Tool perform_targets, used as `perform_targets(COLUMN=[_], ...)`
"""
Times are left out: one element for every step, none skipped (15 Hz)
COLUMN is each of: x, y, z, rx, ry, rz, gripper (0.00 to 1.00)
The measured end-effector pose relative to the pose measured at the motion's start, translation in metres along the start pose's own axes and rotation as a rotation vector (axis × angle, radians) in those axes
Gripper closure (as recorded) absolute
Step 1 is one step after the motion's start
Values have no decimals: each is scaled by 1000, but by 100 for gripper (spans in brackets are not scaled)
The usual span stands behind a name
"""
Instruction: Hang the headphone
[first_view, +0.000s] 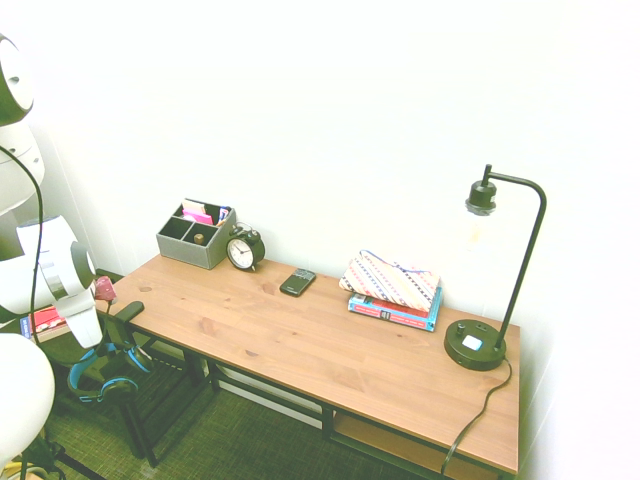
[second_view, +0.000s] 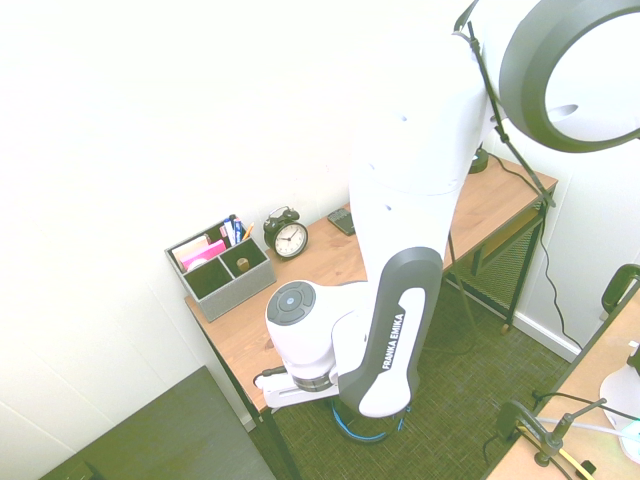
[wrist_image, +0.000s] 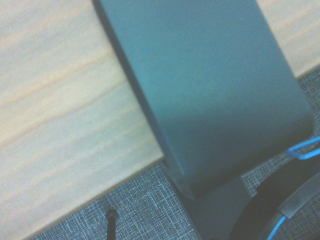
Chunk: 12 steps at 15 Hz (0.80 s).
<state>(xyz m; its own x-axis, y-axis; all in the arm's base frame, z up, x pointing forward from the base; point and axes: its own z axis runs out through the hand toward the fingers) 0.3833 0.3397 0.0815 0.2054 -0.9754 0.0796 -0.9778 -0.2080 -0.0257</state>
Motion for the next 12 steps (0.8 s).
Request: perform_targets(x=[0, -2, -3, -3, -4, -4, -4, -4, -4, -4, -3, -3], y=[0, -1, -1, -1, -3, -4, -5, -4, -4, -4, -5, -5], z=[2, 5, 6, 6, 6, 5, 6, 6, 6, 6, 6, 6], rx=[-13, -24, -29, -32, -37, -40, -45, -49, -51, -51, -50, -49], ry=[-6, -15, -20, -23, -22, -20, -15, -11, -9, -8, -8, -8], rz=[1, 1, -1, -4, -8, -8, -9, -13, -18, -18, -17, -17], gripper=[0, 0, 0, 0, 0, 0, 0, 0, 0, 0, 0, 0])
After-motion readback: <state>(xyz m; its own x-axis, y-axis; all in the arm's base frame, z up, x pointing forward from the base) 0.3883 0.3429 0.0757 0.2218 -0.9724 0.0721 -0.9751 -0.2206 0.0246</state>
